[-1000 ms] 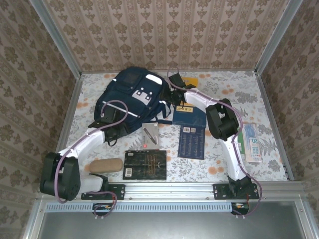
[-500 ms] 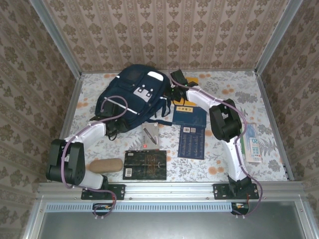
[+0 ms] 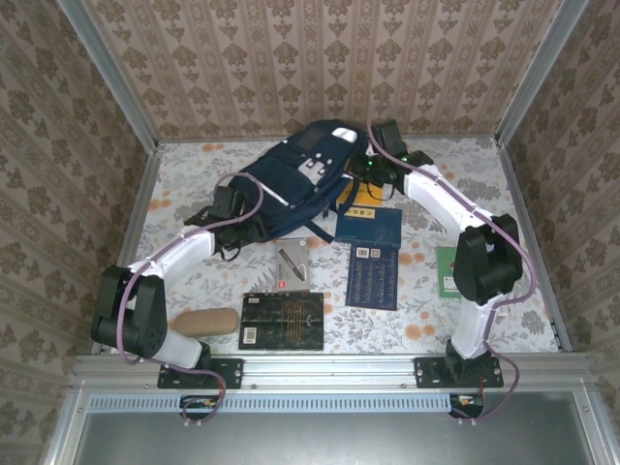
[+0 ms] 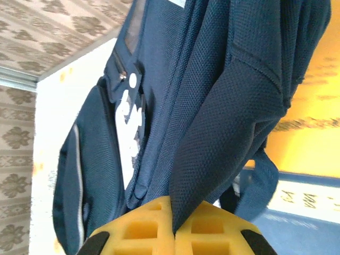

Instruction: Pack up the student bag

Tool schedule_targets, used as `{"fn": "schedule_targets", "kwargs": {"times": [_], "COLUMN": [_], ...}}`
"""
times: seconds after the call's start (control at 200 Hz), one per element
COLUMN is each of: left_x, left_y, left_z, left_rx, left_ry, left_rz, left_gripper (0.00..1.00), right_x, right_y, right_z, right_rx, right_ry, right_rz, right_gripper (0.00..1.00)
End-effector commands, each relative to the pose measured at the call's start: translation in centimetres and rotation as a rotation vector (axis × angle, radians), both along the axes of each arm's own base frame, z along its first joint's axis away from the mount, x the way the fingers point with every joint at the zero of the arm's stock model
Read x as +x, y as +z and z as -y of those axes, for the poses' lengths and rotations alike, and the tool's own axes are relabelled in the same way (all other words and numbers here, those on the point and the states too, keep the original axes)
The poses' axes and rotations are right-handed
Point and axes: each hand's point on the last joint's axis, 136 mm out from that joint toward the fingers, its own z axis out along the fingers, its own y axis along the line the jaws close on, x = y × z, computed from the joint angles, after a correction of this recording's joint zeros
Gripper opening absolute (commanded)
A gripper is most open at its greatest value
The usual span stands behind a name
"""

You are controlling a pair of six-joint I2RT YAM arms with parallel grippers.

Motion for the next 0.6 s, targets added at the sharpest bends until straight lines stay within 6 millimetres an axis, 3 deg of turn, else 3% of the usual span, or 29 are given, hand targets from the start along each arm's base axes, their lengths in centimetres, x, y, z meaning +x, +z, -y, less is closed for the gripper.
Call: {"fn": "schedule_targets", "kwargs": {"times": [0.0,0.135,0.155,0.26,0.45,0.595], "left_x": [0.0,-0.5,-1.1,-1.9,-4.2,-5.2], "left_y": [2.2,2.0,2.0,1.9,3.4,3.5], "left_z": [1.5,2.5,3.6,4.7,7.8,9.8], "left_rx": [0.011,0.024,0.023,0.020,0.000,-0.081], "left_ry": [-0.065,-0.114,-0.145,-0.155,-0.186,-0.204], "left_rz": [0.057,0.057,0.056,0.039,0.079,0.072], "left_gripper": [0.66,0.66,0.66,0.64,0.63,0.55], "right_x": [-1.8,-3.6,-3.8,-4.5,-4.7,-4.1], "right_y": [0.0,-2.2,-2.5,-3.6,-2.7,-1.4], "right_z": [2.0,3.0,3.0,3.0,1.8,1.5], "right_rx": [0.022,0.050,0.054,0.102,0.161,0.183], "right_ry": [-0.036,-0.073,-0.079,-0.118,-0.141,-0.148], "right_rz": [-0.013,-0.054,-0.064,-0.106,-0.098,-0.072], "right_gripper": [0.00,0.00,0.00,0.00,0.00,0.00]}}
